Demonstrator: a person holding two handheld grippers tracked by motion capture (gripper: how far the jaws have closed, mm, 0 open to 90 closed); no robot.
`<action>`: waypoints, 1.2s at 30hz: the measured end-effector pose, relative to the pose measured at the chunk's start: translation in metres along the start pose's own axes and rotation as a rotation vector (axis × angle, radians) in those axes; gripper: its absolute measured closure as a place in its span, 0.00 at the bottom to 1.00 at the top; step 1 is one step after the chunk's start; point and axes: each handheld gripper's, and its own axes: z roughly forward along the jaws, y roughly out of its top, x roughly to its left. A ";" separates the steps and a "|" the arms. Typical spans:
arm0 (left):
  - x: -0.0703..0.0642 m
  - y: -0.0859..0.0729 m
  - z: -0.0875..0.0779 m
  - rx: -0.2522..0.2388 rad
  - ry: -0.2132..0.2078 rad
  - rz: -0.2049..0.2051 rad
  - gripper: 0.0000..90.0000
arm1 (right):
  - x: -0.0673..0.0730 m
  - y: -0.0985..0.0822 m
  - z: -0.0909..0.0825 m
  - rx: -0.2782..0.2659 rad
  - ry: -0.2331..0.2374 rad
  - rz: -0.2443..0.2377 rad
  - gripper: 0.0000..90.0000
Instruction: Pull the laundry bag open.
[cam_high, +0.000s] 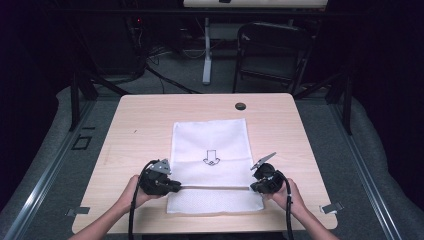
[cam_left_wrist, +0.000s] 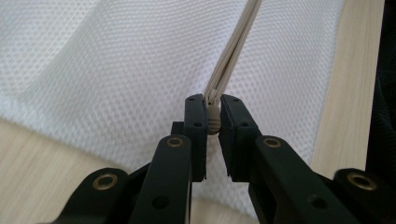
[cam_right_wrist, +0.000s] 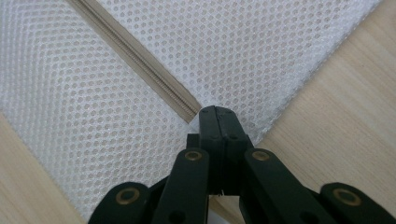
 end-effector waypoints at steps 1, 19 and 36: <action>0.000 -0.001 -0.001 0.004 0.005 -0.005 0.90 | 0.000 0.000 0.000 0.001 0.001 0.001 1.00; 0.011 -0.034 -0.016 0.037 0.064 -0.081 0.90 | 0.000 0.001 0.000 0.001 0.005 -0.004 1.00; 0.008 -0.017 -0.020 0.013 0.065 -0.144 0.46 | 0.010 0.008 -0.010 -0.029 -0.009 -0.079 0.68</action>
